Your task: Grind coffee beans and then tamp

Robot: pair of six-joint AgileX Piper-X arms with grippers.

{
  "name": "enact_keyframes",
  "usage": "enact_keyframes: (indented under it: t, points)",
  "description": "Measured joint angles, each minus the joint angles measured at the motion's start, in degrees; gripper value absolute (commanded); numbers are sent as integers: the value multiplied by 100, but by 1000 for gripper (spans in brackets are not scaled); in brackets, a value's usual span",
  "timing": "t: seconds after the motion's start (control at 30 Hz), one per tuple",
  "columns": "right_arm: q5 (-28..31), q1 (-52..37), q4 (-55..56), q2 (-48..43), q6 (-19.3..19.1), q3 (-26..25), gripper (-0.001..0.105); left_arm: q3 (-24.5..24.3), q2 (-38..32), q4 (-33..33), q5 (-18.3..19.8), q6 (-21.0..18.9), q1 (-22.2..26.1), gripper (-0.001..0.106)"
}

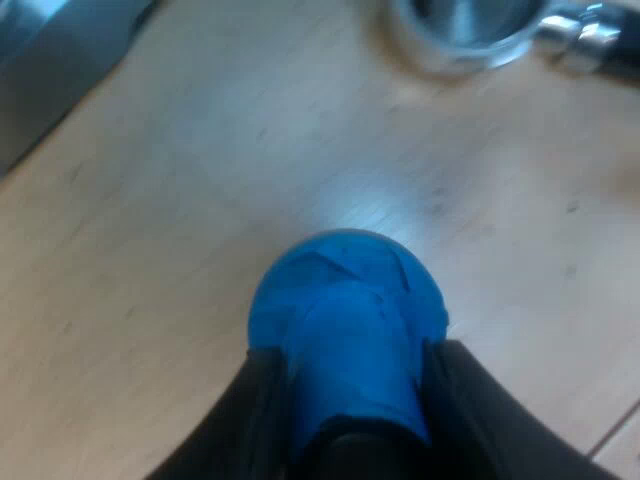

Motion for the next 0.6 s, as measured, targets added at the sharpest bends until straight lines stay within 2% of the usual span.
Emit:
enact_keyframes:
  t: [0.07, 0.23, 0.3, 0.37, 0.47, 0.6]
  points:
    - [47, 0, -87, 0, 24, 42, 58, -33, 0, -11, 22, 0, -79, 0]
    - [179, 0, -172, 0, 25, 45, 54, -106, 0, -35, 30, -41, -207, 0]
    - [179, 0, -172, 0, 25, 45, 54, -751, 92, -548, 62, -454, -636, 0]
    - [179, 0, -172, 0, 25, 45, 54, -886, 200, -547, 72, -453, -654, 0]
    - [179, 0, -172, 0, 25, 45, 54, -1211, 662, -536, 341, -453, -652, 0]
    - [179, 0, -172, 0, 25, 45, 54, -1339, 991, -534, 415, -441, -711, 0]
